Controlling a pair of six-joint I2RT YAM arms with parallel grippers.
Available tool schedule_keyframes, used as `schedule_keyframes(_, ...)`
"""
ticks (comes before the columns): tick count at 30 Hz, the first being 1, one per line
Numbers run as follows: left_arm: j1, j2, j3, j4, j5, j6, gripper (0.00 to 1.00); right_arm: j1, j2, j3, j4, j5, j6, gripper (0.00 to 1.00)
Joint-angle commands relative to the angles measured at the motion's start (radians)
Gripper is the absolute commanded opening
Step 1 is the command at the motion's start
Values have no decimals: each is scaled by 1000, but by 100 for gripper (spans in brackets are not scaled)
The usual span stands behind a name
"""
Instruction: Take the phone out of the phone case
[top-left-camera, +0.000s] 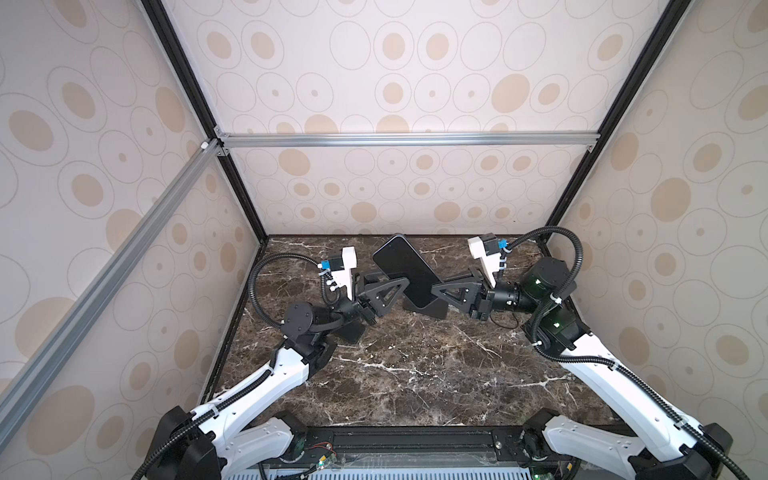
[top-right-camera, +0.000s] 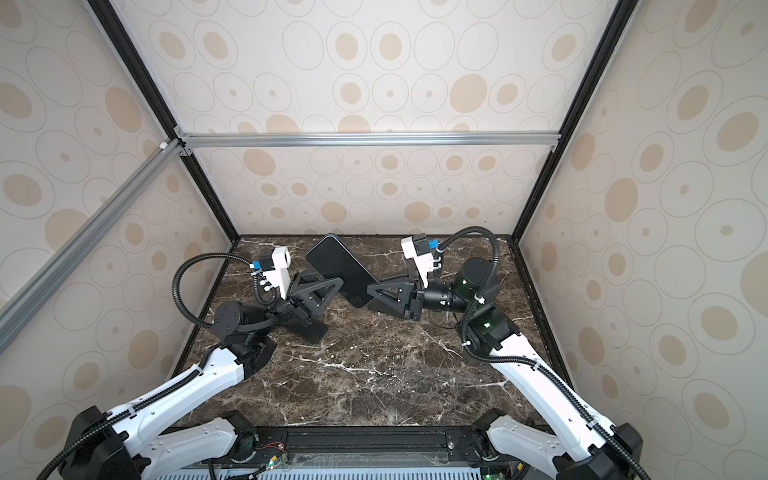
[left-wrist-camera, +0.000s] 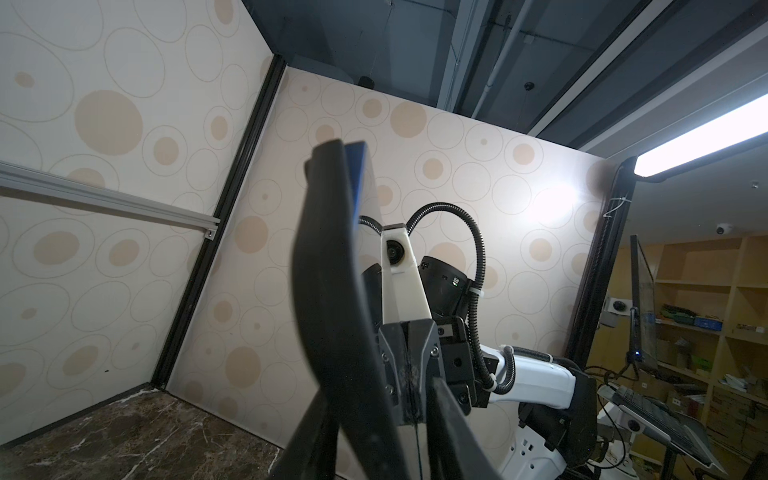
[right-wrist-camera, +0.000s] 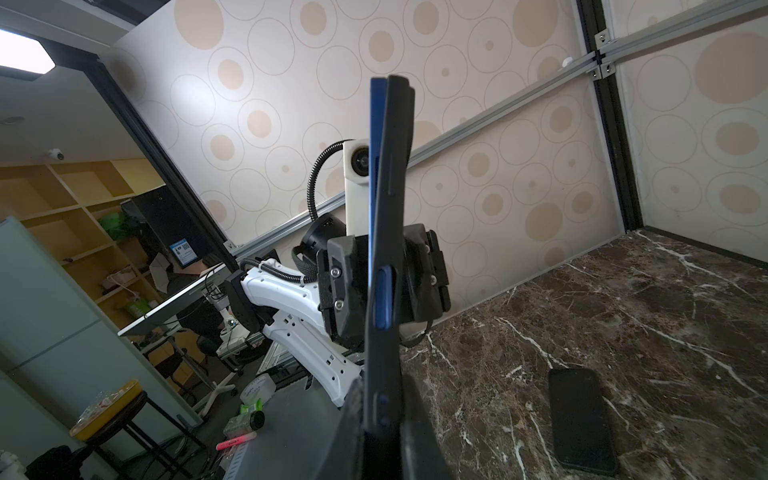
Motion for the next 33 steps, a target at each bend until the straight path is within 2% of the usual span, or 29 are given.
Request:
schedule_keyframes(1, 7, -29, 25, 21, 57, 34, 36, -22, -32, 61, -45, -71, -53, 0)
schedule_keyframes(7, 14, -40, 48, -24, 93, 54, 37, -34, -30, 149, -296, -151, -226, 0)
schedule_keyframes(13, 16, -33, 67, -46, 118, 61, 37, -36, -16, 240, -554, -160, -408, 0)
schedule_keyframes(24, 15, -37, 70, -63, 138, 69, 37, -52, -9, 273, -663, -153, -491, 0)
schedule_keyframes(29, 15, -35, 71, -67, 140, 72, 26, -53, -17, 267, -652, -144, -485, 0)
schedule_keyframes(33, 16, -29, 69, -60, 145, 66, 28, -55, -34, 249, -610, -124, -462, 0)
